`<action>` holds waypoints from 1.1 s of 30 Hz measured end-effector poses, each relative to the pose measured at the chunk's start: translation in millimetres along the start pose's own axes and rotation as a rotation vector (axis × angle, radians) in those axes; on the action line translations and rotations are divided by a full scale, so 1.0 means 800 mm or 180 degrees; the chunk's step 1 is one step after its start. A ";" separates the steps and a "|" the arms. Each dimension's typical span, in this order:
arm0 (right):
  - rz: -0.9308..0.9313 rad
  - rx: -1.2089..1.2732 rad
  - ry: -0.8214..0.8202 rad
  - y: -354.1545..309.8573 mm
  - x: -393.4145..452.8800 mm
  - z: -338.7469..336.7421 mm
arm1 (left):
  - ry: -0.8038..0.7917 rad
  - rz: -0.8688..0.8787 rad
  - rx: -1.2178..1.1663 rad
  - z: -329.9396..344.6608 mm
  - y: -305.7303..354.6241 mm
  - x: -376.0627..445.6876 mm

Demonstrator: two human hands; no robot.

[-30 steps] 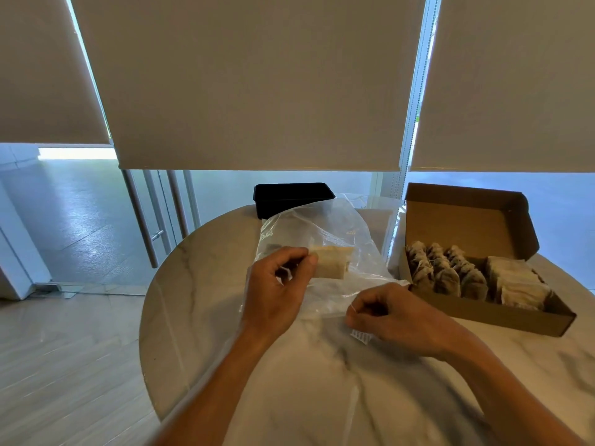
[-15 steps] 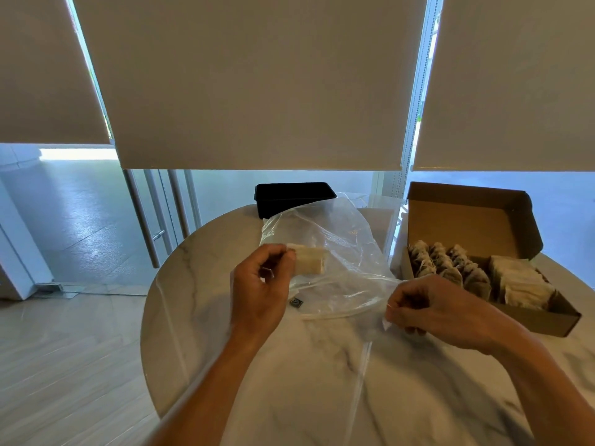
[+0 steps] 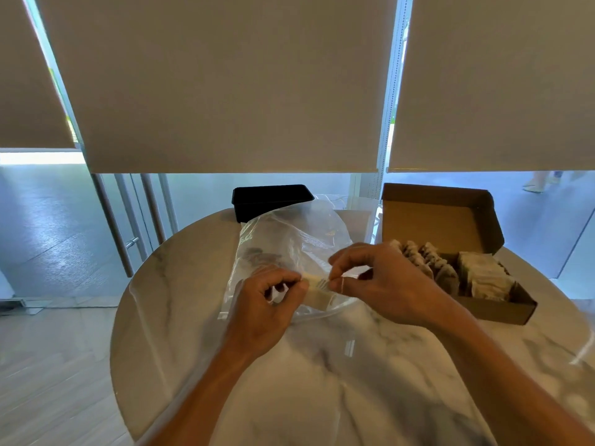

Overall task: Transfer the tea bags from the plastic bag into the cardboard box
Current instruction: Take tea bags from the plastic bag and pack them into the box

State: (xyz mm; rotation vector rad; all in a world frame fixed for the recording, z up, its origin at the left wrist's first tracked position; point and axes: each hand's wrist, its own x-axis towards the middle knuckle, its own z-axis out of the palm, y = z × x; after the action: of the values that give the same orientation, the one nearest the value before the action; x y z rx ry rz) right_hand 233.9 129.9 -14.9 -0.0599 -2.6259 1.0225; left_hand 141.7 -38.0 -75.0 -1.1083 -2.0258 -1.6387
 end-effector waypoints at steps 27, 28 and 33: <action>0.1315 -0.1624 -0.0056 0.169 -0.051 -0.197 | -0.0423 0.0272 0.1043 -0.003 -0.026 0.003; 0.1317 -0.1695 -0.0077 0.172 -0.050 -0.195 | -0.0433 0.0258 0.1043 -0.003 -0.026 0.003; 0.1432 -0.1799 -0.0058 0.186 -0.046 -0.188 | -0.0423 0.0202 0.1021 -0.005 -0.025 0.003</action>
State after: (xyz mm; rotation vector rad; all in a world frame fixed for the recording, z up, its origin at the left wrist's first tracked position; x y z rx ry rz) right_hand 304.2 332.7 -20.6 -0.7982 -2.8977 0.3524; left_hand 124.7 -41.9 -86.3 -1.1730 -2.2122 -1.1828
